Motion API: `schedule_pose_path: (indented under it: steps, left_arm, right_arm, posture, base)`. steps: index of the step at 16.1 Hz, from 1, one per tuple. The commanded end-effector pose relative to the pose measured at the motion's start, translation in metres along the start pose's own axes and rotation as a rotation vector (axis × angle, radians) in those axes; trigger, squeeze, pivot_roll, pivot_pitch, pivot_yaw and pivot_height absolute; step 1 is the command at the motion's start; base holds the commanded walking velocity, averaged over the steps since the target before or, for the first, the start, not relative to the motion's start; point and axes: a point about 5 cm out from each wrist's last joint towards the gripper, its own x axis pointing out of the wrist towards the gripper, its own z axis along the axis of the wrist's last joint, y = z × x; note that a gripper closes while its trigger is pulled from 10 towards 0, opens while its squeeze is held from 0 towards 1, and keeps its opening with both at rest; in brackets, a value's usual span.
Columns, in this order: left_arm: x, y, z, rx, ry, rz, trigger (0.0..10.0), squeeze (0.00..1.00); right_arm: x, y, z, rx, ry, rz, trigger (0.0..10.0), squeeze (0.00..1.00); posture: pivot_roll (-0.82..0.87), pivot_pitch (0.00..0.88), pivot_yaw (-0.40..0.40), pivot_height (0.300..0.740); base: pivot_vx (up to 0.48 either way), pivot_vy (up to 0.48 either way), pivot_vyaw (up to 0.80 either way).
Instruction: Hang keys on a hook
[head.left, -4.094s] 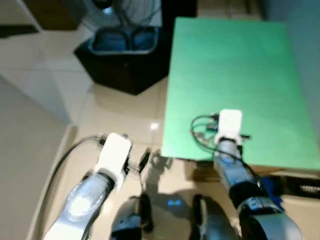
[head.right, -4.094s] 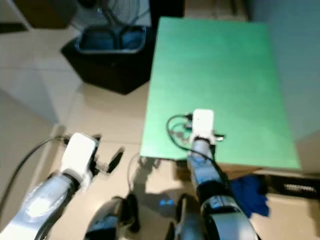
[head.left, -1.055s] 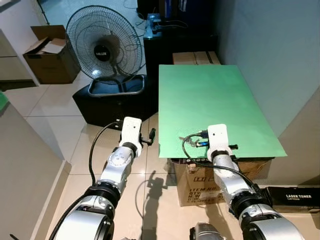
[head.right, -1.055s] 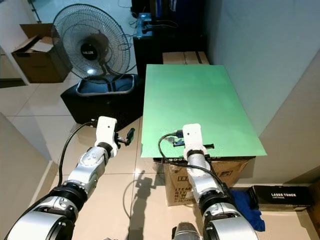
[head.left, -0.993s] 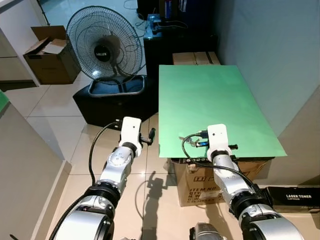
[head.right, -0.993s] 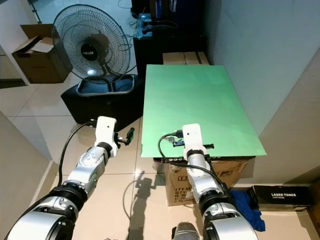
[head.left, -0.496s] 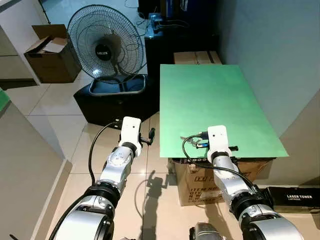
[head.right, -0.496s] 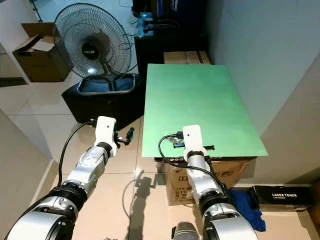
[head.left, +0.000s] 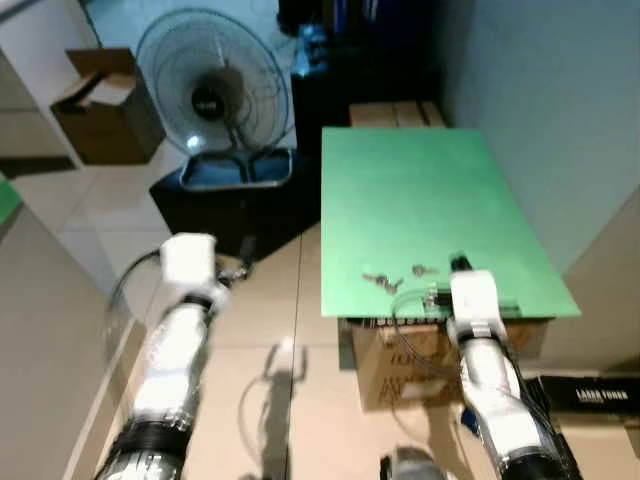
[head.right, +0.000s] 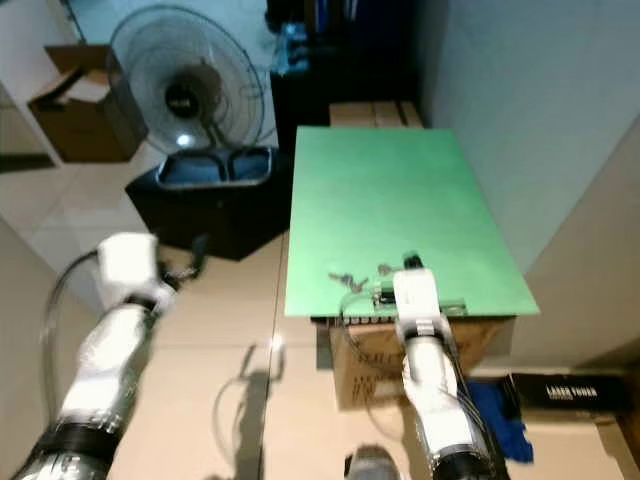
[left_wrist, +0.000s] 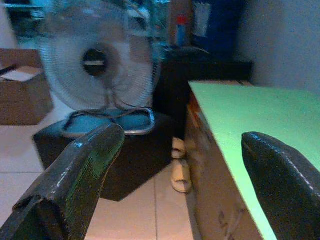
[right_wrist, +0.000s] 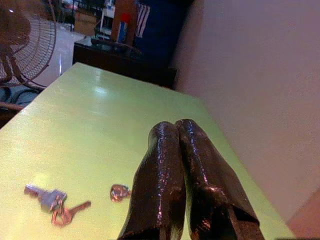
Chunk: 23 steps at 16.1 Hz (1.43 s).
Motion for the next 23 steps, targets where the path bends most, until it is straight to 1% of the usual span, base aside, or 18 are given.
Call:
schedule_pose_path:
  steps: [1,2,3,4,7,9,11,14,17,22,23]
  left_arm:
    - [-0.01,0.005,0.007,-0.001,-0.033,0.019,10.0,0.0]
    - [-0.016,0.006,0.011,0.012,-0.043,0.027,10.0,0.0]
    - [-0.011,0.003,0.021,0.033,-0.072,0.007,10.0,0.0]
    - [-0.007,0.002,0.024,0.028,-0.077,0.004,10.0,0.0]
    - [-0.01,-0.001,0.025,0.022,-0.058,-0.003,10.0,0.0]
    - [-0.007,-0.008,0.025,0.045,-0.043,-0.021,10.0,0.0]
    - [-0.004,-0.014,0.023,0.061,-0.006,-0.061,10.0,0.0]
    - [-0.003,-0.015,0.02,0.069,0.023,-0.065,10.0,0.0]
    - [0.002,-0.018,0.019,0.116,0.051,-0.08,10.0,0.0]
    - [0.003,-0.022,0.016,0.132,0.076,-0.092,10.0,0.0]
    - [0.003,-0.023,0.013,0.137,0.094,-0.099,10.0,0.0]
  right_arm:
    - [0.0,-0.002,0.026,-0.033,-0.138,0.001,10.0,0.0]
    - [-0.001,-0.007,0.038,-0.05,-0.192,-0.002,10.0,0.0]
    - [0.002,-0.01,0.045,-0.056,-0.216,-0.002,10.0,0.0]
    - [0.004,-0.012,0.043,-0.056,-0.207,0.0,10.0,0.0]
    - [0.0,-0.01,0.04,-0.049,-0.164,0.005,10.0,0.0]
    - [0.002,-0.011,0.04,-0.045,-0.146,0.001,10.0,0.0]
    - [0.005,-0.007,0.04,-0.034,-0.134,0.021,10.0,0.0]
    - [0.005,-0.004,0.038,-0.023,-0.111,0.03,10.0,0.0]
    - [0.007,-0.002,0.038,-0.026,-0.104,0.045,10.0,0.0]
    - [0.006,0.0,0.036,-0.026,-0.09,0.053,10.0,0.0]
    - [0.005,0.001,0.036,-0.029,-0.087,0.054,10.0,0.0]
  posture:
    - [-0.25,0.0,0.111,0.713]
    - [-0.26,0.0,0.112,0.713]
    - [-0.26,0.0,0.111,0.713]
    - [-0.26,0.0,0.112,0.713]
    - [-0.27,0.0,0.117,0.713]
    - [-0.27,0.0,0.12,0.713]
    - [-0.26,0.0,0.127,0.713]
    - [-0.26,0.0,0.129,0.713]
    - [-0.26,0.0,0.135,0.713]
    - [-0.26,0.0,0.136,0.713]
    - [-0.26,0.0,0.136,0.713]
  base:
    - [0.0,0.0,0.0]
    - [0.0,0.0,0.0]
    - [0.0,0.0,0.0]
    - [0.0,0.0,0.0]
    - [0.0,0.0,0.0]
    - [0.0,0.0,0.0]
    - [0.0,0.0,0.0]
    - [0.0,0.0,0.0]
    - [0.0,-0.48,0.0]
    - [0.0,-0.48,0.0]
    - [0.0,-0.469,0.0]
